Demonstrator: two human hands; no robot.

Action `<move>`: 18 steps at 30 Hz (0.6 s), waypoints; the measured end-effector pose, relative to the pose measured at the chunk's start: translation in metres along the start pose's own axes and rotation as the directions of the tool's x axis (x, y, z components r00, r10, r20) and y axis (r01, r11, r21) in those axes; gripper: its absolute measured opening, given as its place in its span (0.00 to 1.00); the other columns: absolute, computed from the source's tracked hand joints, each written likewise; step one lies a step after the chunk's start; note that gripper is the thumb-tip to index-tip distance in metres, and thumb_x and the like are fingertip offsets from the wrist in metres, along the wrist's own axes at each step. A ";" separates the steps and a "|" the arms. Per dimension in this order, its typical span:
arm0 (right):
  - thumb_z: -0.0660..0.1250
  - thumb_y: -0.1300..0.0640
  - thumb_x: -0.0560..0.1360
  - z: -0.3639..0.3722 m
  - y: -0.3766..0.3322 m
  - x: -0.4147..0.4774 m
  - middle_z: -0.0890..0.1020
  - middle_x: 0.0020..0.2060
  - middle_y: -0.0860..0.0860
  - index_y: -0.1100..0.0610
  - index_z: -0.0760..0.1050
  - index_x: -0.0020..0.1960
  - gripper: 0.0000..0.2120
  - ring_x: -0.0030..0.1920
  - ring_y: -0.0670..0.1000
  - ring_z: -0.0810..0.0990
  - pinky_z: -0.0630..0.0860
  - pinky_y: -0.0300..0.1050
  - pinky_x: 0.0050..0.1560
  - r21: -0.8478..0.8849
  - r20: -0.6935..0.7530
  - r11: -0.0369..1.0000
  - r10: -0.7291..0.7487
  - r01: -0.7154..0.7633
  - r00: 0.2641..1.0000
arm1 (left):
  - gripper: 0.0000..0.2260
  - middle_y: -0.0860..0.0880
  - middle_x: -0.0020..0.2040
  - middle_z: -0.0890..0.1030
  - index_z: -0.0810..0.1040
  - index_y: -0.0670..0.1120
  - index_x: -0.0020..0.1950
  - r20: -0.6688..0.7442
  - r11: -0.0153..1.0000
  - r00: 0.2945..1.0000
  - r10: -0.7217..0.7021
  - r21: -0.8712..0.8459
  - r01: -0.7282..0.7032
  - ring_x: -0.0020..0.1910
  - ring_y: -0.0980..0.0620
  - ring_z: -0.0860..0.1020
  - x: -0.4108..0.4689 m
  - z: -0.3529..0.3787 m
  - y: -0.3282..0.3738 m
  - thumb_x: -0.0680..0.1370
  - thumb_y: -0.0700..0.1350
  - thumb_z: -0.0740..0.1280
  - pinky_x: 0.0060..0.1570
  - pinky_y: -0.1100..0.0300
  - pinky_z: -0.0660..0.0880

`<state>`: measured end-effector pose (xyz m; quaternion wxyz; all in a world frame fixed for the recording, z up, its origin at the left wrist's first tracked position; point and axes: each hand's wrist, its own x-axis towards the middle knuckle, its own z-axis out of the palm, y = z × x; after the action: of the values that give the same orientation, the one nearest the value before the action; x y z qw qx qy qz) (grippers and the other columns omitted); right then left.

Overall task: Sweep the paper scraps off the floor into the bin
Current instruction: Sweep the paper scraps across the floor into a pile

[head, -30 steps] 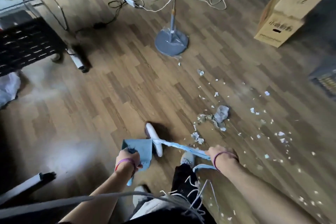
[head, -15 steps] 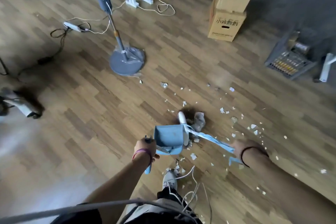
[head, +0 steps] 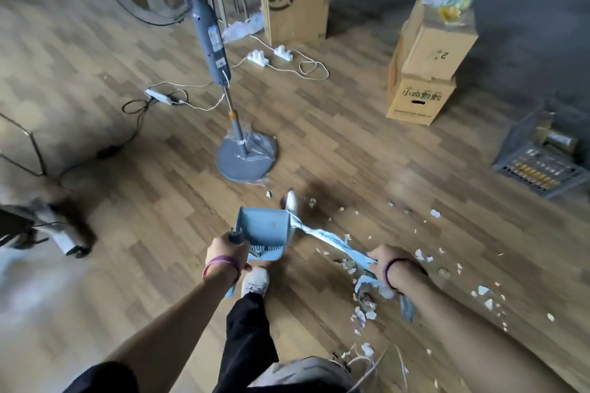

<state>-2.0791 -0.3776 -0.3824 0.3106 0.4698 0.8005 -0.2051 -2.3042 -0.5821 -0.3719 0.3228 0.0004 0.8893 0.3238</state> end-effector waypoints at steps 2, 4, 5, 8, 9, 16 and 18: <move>0.60 0.52 0.78 -0.003 -0.043 0.028 0.76 0.65 0.53 0.47 0.72 0.68 0.19 0.64 0.56 0.76 0.72 0.43 0.63 0.034 0.020 0.999 -0.011 0.011 1.000 | 0.06 0.45 0.34 0.84 0.77 0.47 0.44 0.015 0.999 1.000 0.003 -0.037 -0.002 0.21 0.50 0.79 0.038 -0.019 0.009 0.71 0.43 0.62 0.24 0.64 0.70; 0.59 0.52 0.78 -0.001 -0.082 0.059 0.79 0.61 0.54 0.50 0.75 0.64 0.16 0.60 0.57 0.77 0.72 0.44 0.60 0.042 0.038 0.999 -0.015 0.014 0.999 | 0.05 0.47 0.33 0.83 0.79 0.47 0.43 0.045 0.999 0.999 -0.018 -0.038 0.020 0.25 0.50 0.81 0.076 -0.038 0.018 0.70 0.43 0.64 0.25 0.64 0.70; 0.59 0.53 0.77 -0.004 -0.102 0.070 0.80 0.58 0.54 0.52 0.76 0.60 0.14 0.58 0.57 0.79 0.73 0.45 0.58 0.039 0.051 0.999 -0.029 0.027 0.998 | 0.05 0.48 0.33 0.83 0.80 0.47 0.43 0.057 0.999 0.998 -0.028 -0.043 0.030 0.27 0.50 0.82 0.098 -0.048 0.022 0.69 0.43 0.65 0.25 0.64 0.70; 0.60 0.53 0.76 -0.015 -0.156 0.106 0.81 0.49 0.56 0.56 0.76 0.49 0.09 0.47 0.55 0.77 0.72 0.43 0.51 0.087 0.080 0.996 -0.023 0.016 0.997 | 0.07 0.48 0.37 0.81 0.80 0.45 0.47 0.090 0.995 0.994 -0.065 -0.074 0.072 0.31 0.48 0.83 0.154 -0.075 0.040 0.70 0.41 0.66 0.24 0.64 0.68; 0.60 0.52 0.75 -0.020 -0.171 0.118 0.81 0.47 0.56 0.56 0.75 0.48 0.09 0.45 0.55 0.76 0.72 0.43 0.52 0.095 0.084 0.995 0.000 -0.008 0.996 | 0.08 0.47 0.39 0.81 0.79 0.43 0.49 0.105 0.992 0.992 -0.068 -0.096 0.078 0.31 0.48 0.83 0.171 -0.082 0.045 0.71 0.40 0.66 0.22 0.66 0.67; 0.60 0.55 0.77 -0.039 -0.210 0.170 0.80 0.50 0.56 0.58 0.71 0.37 0.11 0.47 0.54 0.75 0.71 0.42 0.53 0.132 0.131 0.989 0.045 -0.062 0.990 | 0.13 0.45 0.50 0.80 0.75 0.43 0.56 0.273 0.986 0.955 -0.117 -0.080 0.143 0.25 0.56 0.81 0.249 -0.093 0.086 0.74 0.33 0.62 0.20 0.70 0.67; 0.59 0.56 0.79 -0.041 -0.200 0.171 0.79 0.58 0.55 0.56 0.78 0.55 0.11 0.58 0.55 0.78 0.71 0.44 0.59 0.066 0.149 0.996 0.046 -0.057 0.988 | 0.14 0.44 0.52 0.79 0.74 0.42 0.58 0.308 0.986 0.943 -0.127 -0.062 0.153 0.24 0.54 0.81 0.259 -0.082 0.094 0.74 0.33 0.61 0.22 0.69 0.69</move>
<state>-2.3303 -0.3400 -0.4634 0.3574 0.4845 0.7553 -0.2591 -2.5757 -0.5006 -0.4185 0.4774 -0.0270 0.8123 0.3339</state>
